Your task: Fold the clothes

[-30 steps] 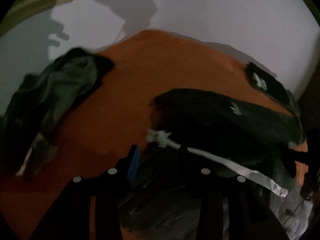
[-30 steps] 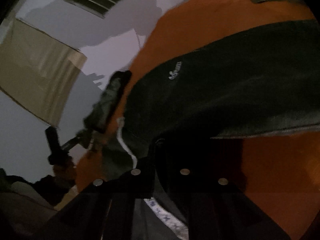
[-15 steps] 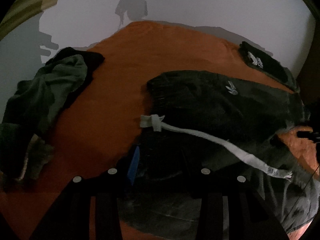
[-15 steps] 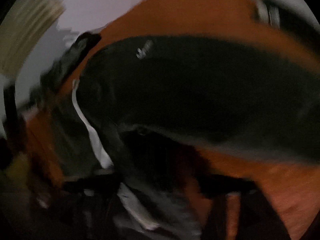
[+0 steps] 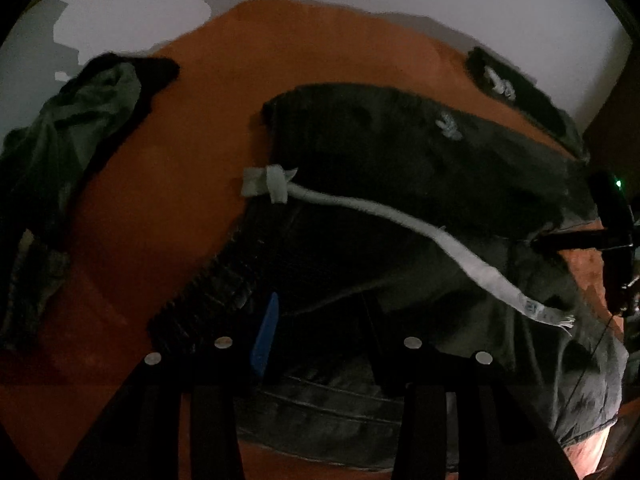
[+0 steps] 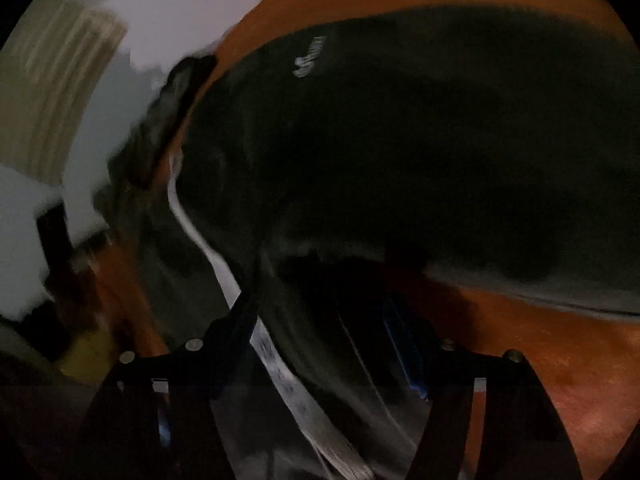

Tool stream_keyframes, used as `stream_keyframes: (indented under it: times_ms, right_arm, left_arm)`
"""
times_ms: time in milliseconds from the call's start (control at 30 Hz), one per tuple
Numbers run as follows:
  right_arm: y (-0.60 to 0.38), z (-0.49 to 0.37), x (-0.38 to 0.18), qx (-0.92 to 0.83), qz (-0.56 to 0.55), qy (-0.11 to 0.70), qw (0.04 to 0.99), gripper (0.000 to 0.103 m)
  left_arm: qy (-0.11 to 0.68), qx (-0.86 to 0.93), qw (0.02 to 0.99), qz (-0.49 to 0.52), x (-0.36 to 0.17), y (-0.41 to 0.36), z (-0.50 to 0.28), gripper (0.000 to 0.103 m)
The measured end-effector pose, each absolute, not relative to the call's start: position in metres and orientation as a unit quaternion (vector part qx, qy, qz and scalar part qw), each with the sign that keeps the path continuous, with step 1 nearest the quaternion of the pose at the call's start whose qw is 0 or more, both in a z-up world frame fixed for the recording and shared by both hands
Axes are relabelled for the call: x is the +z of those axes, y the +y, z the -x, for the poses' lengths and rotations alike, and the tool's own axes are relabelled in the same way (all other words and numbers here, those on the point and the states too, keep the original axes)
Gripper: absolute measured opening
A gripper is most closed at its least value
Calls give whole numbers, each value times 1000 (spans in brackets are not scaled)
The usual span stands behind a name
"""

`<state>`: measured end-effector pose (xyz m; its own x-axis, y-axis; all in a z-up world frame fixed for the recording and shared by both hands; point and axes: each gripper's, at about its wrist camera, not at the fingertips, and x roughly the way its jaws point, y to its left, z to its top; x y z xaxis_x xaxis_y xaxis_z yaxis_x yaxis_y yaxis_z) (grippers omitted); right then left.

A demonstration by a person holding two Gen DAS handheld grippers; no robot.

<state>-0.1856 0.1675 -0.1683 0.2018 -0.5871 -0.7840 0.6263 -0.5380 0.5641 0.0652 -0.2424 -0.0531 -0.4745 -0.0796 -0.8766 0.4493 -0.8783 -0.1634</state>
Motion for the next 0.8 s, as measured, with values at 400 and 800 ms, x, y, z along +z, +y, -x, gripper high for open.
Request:
stream_keyframes:
  times_ms: [400, 800]
  right_arm:
    - [173, 149, -106, -708, -476, 2, 522, 14]
    - [159, 173, -91, -676, -508, 20, 533, 14]
  left_arm:
    - [71, -886, 42, -457, -19, -169, 14, 47]
    - [-204, -895, -192, -348, -28, -52, 98, 67]
